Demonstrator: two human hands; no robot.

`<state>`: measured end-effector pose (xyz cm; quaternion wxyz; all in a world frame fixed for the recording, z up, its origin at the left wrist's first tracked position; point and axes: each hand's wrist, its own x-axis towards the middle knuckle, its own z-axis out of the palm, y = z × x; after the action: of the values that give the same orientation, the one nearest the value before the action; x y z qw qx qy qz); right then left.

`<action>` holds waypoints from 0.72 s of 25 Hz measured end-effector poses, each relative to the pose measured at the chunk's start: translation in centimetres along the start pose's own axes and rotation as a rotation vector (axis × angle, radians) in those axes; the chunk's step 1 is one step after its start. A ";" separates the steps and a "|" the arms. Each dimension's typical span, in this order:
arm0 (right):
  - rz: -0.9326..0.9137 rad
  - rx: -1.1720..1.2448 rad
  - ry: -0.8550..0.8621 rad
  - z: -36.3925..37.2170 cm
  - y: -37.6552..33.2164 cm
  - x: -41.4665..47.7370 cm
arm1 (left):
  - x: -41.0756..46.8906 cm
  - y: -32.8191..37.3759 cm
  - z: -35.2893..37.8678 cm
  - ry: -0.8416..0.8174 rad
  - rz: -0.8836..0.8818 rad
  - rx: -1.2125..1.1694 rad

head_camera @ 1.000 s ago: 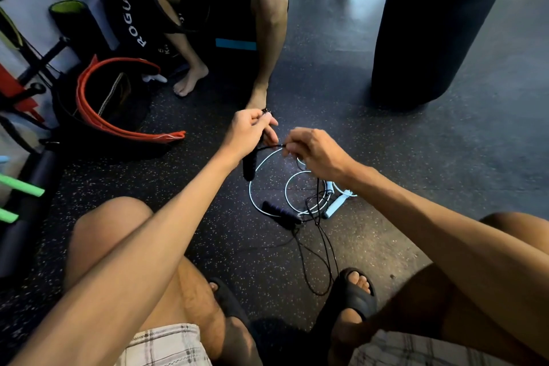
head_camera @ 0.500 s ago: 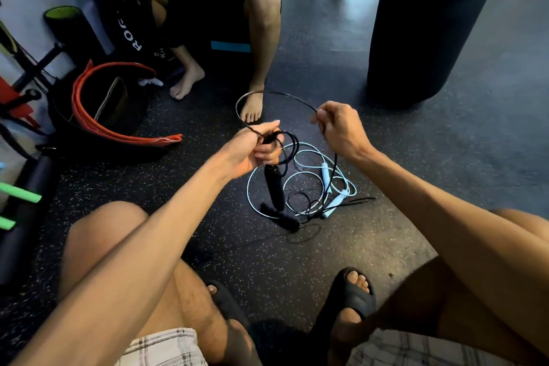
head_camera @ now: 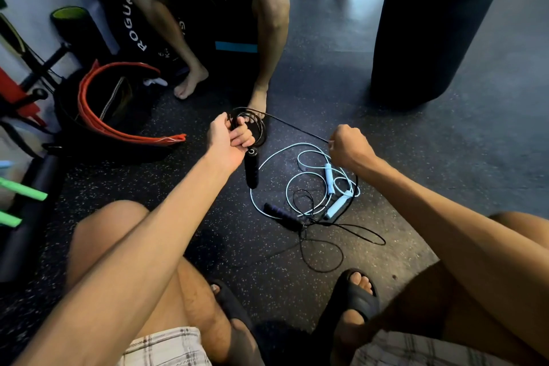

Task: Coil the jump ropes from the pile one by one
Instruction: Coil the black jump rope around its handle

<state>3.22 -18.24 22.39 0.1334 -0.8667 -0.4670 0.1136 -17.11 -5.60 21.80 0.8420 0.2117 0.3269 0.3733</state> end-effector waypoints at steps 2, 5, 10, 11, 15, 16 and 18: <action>0.028 -0.065 -0.029 0.0 0.0 -0.3 | 0.1 0.2 -0.1 0.016 0.014 0.018; 0.047 -0.188 -0.107 0.2 0.4 -0.5 | -0.1 0.4 0.0 -0.008 0.031 0.050; -0.092 -0.195 -0.241 1.3 0.5 -0.5 | -0.1 1.2 0.5 -0.043 0.042 -0.083; -0.136 -0.178 -0.266 1.6 0.4 -0.4 | -0.1 1.4 0.7 -0.045 0.049 -0.099; -0.326 -0.123 -0.320 1.8 -0.5 -0.8 | -0.1 1.9 1.0 -0.030 0.071 -0.059; -0.373 -0.099 -0.322 1.7 -0.8 -1.0 | -0.1 1.8 1.0 -0.011 0.090 -0.027; -0.418 -0.084 -0.312 1.9 -1.2 -1.3 | -0.2 1.4 1.0 0.021 0.161 0.102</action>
<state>0.99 -18.49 21.12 0.0443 -0.7283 -0.6550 0.1962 -17.19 -4.94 23.45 0.7940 0.2757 0.3363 0.4248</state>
